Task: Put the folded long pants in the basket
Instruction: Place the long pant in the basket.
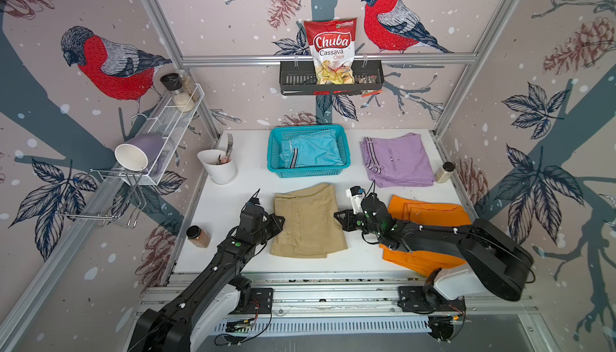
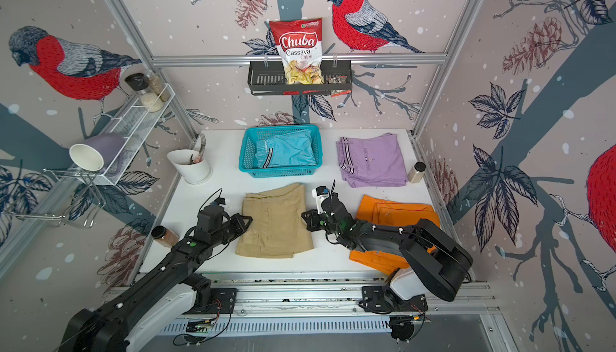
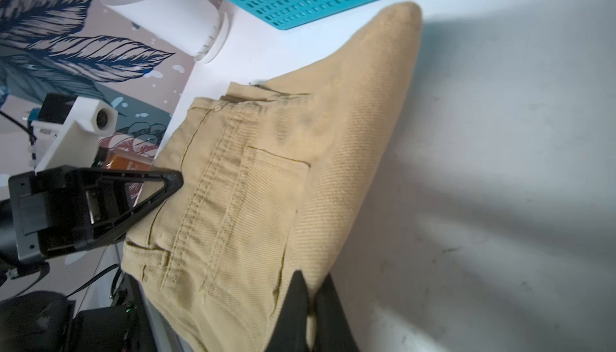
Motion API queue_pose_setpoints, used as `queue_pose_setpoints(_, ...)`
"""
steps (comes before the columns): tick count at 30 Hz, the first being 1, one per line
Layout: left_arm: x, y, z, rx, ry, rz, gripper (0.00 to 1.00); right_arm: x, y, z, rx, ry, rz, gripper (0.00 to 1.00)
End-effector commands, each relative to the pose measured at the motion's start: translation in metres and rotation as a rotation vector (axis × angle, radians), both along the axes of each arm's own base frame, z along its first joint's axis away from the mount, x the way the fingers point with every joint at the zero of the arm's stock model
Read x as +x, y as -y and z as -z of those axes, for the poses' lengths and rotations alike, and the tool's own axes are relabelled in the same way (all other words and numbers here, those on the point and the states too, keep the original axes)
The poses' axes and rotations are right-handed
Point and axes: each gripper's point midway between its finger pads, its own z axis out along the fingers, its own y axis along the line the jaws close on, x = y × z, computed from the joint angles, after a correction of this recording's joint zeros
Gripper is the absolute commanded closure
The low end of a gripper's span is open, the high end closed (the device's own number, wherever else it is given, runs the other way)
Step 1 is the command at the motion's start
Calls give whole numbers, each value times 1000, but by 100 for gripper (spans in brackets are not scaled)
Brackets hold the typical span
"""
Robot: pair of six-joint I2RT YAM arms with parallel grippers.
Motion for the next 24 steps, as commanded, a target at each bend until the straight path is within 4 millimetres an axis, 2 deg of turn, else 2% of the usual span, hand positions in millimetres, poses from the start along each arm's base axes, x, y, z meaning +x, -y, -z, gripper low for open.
queue_pose_setpoints(1,-1,-4,-25,2,32,-19,100,4,-2,-29,-2,84,30,100)
queue_pose_setpoints(6,4,0,-60,-13,85,-1,100,11,-3,-76,28,152,51,100)
queue_pose_setpoints(7,9,1,-70,-16,109,-2,100,14,-4,-84,25,160,55,100)
queue_pose_setpoints(10,26,6,-98,-6,149,9,100,21,-6,-125,68,209,56,100)
queue_pose_setpoints(14,56,27,-134,-52,183,68,100,45,1,-154,75,223,87,100)
queue_pose_setpoints(15,66,32,-143,-65,187,87,100,53,4,-165,92,231,100,100)
queue_pose_setpoints(18,100,39,-162,-61,176,111,100,87,14,-176,111,224,147,100)
queue_pose_setpoints(19,114,38,-170,-54,180,103,100,100,17,-178,109,214,161,100)
queue_pose_setpoints(24,172,22,-181,-54,187,41,100,163,27,-181,95,180,206,100)
